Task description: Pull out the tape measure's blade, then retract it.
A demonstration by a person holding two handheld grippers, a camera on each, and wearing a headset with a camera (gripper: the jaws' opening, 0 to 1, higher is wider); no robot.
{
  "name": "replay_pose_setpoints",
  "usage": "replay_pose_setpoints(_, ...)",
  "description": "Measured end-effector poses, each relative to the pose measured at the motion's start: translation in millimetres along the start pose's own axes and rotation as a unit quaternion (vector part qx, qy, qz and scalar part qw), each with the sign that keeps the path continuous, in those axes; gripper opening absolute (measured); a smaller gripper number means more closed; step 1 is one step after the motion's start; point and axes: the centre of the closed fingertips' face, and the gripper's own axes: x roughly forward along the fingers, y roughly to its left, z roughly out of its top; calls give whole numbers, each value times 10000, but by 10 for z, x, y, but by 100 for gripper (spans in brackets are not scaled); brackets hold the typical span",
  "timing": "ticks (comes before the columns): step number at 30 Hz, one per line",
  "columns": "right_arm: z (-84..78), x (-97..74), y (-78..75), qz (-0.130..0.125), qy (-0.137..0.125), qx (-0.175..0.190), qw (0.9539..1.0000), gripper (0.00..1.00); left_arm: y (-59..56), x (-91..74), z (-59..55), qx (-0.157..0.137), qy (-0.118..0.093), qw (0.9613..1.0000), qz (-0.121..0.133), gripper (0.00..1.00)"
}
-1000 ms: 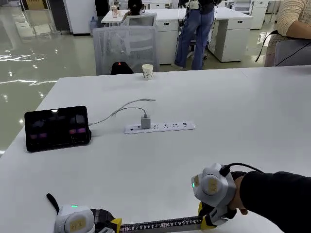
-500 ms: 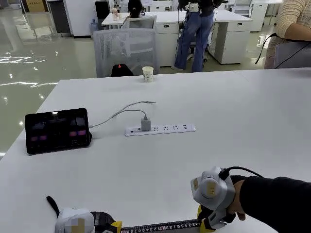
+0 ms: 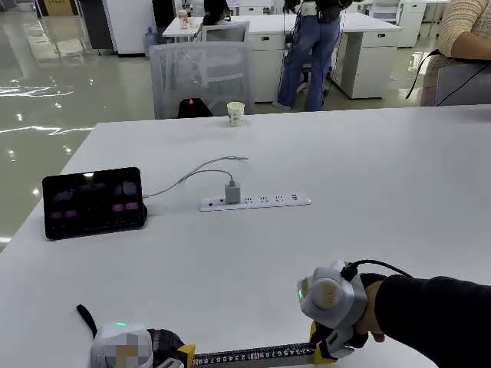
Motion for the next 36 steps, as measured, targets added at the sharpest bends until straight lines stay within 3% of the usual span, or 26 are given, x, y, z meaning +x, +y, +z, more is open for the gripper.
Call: replay_pose_setpoints(36,176,70,-7,2,45,96,9999,12,15,23,-6,-3,41,10000,-2,61)
